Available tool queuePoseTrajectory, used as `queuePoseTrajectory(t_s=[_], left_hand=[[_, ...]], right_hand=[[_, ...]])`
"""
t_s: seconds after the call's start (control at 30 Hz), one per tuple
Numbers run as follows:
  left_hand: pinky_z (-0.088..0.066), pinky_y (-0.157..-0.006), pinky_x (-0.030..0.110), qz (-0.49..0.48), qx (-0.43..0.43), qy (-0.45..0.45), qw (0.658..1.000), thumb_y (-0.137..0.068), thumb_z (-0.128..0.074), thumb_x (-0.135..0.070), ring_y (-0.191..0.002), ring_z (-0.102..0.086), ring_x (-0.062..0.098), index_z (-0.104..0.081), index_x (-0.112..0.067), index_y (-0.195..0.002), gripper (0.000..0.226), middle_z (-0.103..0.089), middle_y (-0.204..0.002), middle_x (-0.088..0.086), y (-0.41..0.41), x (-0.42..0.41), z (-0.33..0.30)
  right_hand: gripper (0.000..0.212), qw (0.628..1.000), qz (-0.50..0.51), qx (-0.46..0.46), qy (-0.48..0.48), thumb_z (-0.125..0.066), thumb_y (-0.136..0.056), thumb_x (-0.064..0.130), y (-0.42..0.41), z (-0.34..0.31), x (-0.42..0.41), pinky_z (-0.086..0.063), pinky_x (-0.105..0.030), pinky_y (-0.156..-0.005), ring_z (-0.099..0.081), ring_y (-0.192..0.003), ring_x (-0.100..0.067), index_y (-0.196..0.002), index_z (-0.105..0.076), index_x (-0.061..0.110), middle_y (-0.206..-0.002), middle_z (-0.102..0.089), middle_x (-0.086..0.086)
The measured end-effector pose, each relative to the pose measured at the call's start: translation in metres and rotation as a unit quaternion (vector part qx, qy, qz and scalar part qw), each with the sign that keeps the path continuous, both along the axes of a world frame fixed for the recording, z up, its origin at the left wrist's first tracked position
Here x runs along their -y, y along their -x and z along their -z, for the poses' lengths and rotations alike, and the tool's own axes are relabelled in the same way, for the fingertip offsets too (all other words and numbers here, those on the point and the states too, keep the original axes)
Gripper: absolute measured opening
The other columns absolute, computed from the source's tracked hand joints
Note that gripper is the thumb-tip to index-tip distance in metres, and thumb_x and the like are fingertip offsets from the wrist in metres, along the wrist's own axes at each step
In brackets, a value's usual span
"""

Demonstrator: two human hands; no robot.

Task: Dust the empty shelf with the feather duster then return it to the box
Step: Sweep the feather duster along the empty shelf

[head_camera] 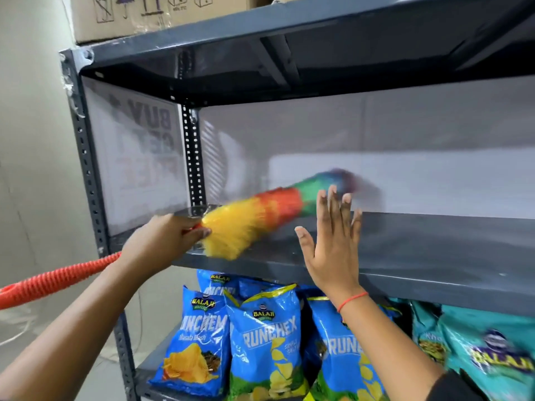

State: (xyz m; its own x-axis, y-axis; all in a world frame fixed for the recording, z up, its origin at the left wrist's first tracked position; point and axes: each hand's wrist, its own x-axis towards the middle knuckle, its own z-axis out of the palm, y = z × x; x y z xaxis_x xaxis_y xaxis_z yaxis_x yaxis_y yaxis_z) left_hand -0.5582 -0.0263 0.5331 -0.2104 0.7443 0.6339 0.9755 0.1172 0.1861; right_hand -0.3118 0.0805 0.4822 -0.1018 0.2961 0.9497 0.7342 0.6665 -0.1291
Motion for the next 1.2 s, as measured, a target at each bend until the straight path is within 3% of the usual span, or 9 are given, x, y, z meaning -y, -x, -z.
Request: queuePoseTrajectory(t_s=[0.13, 0.33, 0.5, 0.57, 0.77, 0.87, 0.97, 1.03, 1.2], left_hand=[[-0.044, -0.06, 0.027, 0.126, 0.005, 0.114, 0.985, -0.079, -0.054, -0.058, -0.065, -0.061, 0.009, -0.069, -0.034, -0.104, 0.037, -0.071, -0.075, -0.011, -0.023, -0.027, -0.003], [-0.043, -0.062, 0.032, 0.004, -0.086, 0.025, 0.996, -0.085, -0.049, -0.056, -0.085, -0.066, 0.034, -0.067, -0.032, -0.098, 0.033, -0.071, -0.093, 0.01, -0.042, -0.068, 0.003], [-0.047, -0.063, 0.03, 0.212, 0.02, 0.037, 0.976, -0.079, -0.059, -0.053, -0.074, -0.068, 0.019, -0.07, -0.034, -0.1, 0.03, -0.07, -0.068, -0.011, -0.072, -0.077, 0.001], [-0.048, -0.069, 0.03, 0.245, -0.004, 0.091, 0.965, -0.079, -0.059, -0.053, -0.088, -0.068, 0.022, -0.068, -0.033, -0.106, 0.035, -0.075, -0.085, -0.009, -0.083, -0.086, 0.001], [-0.046, -0.065, 0.035, 0.127, -0.109, 0.023, 0.986, -0.086, -0.043, -0.058, -0.085, -0.064, 0.035, -0.065, -0.032, -0.106, 0.04, -0.071, -0.09, 0.01, -0.104, -0.119, 0.0], [-0.045, -0.058, 0.028, 0.253, -0.024, 0.015, 0.967, -0.082, -0.051, -0.058, -0.082, -0.066, 0.028, -0.063, -0.045, -0.102, 0.027, -0.074, -0.078, -0.01, -0.114, -0.122, -0.001], [-0.05, -0.075, 0.032, 0.341, 0.031, 0.154, 0.927, -0.083, -0.056, -0.051, -0.09, -0.066, 0.019, -0.07, -0.039, -0.093, 0.021, -0.076, -0.092, -0.01, -0.127, -0.13, -0.006], [-0.046, -0.075, 0.032, 0.307, 0.014, 0.185, 0.933, -0.085, -0.053, -0.05, -0.089, -0.062, 0.022, -0.072, -0.034, -0.085, 0.024, -0.073, -0.1, 0.004, -0.136, -0.142, -0.01], [-0.043, -0.069, 0.032, 0.202, -0.045, 0.064, 0.976, -0.09, -0.041, -0.052, -0.091, -0.06, 0.031, -0.068, -0.03, -0.102, 0.036, -0.067, -0.102, 0.007, -0.176, -0.165, -0.017]], right_hand=[[0.061, 0.999, -0.026, -0.036, -0.02, -0.019, -0.095, 0.05, -0.013, 0.001, -0.001, 0.002, -0.048, -0.111, 0.001, -0.138, -0.022, -0.14, -0.015, 0.008, -0.146, -0.015, -0.016], [0.053, 0.996, 0.061, 0.001, -0.064, -0.022, -0.097, 0.045, -0.039, 0.008, -0.006, -0.003, -0.051, -0.112, 0.007, -0.141, -0.015, -0.139, -0.022, 0.012, -0.145, -0.022, -0.011], [0.054, 0.987, 0.153, 0.02, -0.052, -0.023, -0.097, 0.044, -0.083, 0.022, -0.012, -0.004, -0.049, -0.112, -0.005, -0.141, -0.02, -0.138, -0.029, 0.01, -0.144, -0.03, -0.015], [0.058, 0.981, 0.188, 0.031, -0.034, -0.021, -0.097, 0.046, -0.104, 0.03, -0.013, -0.006, -0.051, -0.111, -0.015, -0.137, -0.027, -0.137, -0.032, 0.007, -0.143, -0.033, -0.018], [0.064, 0.965, 0.261, 0.008, 0.0, -0.02, -0.095, 0.05, -0.156, 0.044, -0.014, -0.005, -0.051, -0.11, -0.017, -0.136, -0.028, -0.138, -0.029, 0.004, -0.144, -0.031, -0.018], [0.065, 0.961, 0.275, -0.015, 0.006, -0.02, -0.095, 0.052, -0.174, 0.048, -0.015, -0.005, -0.051, -0.111, -0.016, -0.136, -0.028, -0.139, -0.028, 0.005, -0.144, -0.032, -0.019], [0.065, 0.959, 0.282, -0.02, 0.013, -0.019, -0.094, 0.053, -0.186, 0.049, -0.015, -0.006, -0.052, -0.11, -0.013, -0.138, -0.026, -0.138, -0.028, 0.006, -0.144, -0.031, -0.019], [0.065, 0.958, 0.284, -0.011, 0.026, -0.016, -0.094, 0.054, -0.189, 0.048, -0.014, -0.002, -0.049, -0.111, -0.004, -0.14, -0.021, -0.14, -0.023, 0.009, -0.146, -0.025, -0.016], [0.064, 0.955, 0.295, 0.002, 0.044, -0.014, -0.094, 0.054, -0.189, 0.047, -0.012, 0.0, -0.048, -0.111, -0.01, -0.137, -0.027, -0.141, -0.018, 0.01, -0.147, -0.022, -0.015]])
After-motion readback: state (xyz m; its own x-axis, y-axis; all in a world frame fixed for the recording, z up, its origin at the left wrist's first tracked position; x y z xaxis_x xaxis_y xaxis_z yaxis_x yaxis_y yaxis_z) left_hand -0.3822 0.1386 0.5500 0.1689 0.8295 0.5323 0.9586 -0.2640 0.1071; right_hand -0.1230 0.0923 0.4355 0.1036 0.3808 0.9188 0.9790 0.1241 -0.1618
